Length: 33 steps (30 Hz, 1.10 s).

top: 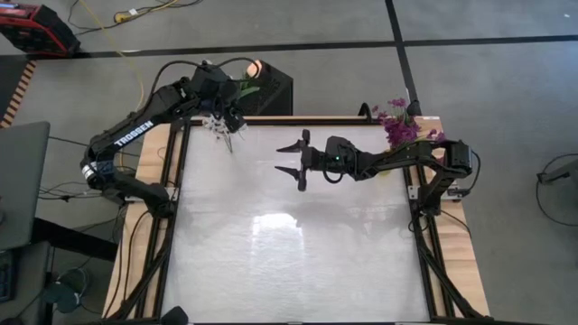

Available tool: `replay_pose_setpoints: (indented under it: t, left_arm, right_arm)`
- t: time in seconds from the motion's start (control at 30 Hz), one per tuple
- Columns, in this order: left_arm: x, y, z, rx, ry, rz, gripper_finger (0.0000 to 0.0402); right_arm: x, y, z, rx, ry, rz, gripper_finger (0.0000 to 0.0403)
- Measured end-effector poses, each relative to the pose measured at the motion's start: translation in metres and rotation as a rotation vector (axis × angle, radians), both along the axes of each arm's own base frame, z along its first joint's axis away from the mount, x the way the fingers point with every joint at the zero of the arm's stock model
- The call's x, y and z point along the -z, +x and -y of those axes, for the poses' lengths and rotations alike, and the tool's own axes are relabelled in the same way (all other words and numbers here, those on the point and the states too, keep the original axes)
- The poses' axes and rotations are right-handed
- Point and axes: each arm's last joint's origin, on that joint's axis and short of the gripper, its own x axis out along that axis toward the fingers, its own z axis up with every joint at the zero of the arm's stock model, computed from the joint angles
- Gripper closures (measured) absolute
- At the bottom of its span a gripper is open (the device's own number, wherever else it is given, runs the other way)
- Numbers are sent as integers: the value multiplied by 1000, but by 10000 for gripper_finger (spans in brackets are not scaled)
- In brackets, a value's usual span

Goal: Sort flowers into vase by color
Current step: Put the white tulip into the transparent vase

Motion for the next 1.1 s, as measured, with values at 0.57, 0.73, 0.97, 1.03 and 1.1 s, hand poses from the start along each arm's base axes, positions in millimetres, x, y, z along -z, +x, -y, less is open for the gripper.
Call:
replay_pose_setpoints:
  t: [0.57,0.73,0.97,1.03,1.1]
  left_arm:
    - [40,2,-8,-6,-56,-39,401]
    - [53,3,-9,-12,-61,-40,401]
    - [62,-1,-6,-33,-39,4,401]
    - [60,-6,-3,-42,-27,34,401]
    - [59,-11,1,-49,-15,65,401]
  right_arm:
    - [2,0,0,0,7,-20,131]
    - [5,0,0,-1,13,-49,131]
    - [6,0,0,-1,15,-62,131]
    - [7,0,0,-1,17,-70,131]
    - [8,0,0,-1,19,-78,131]
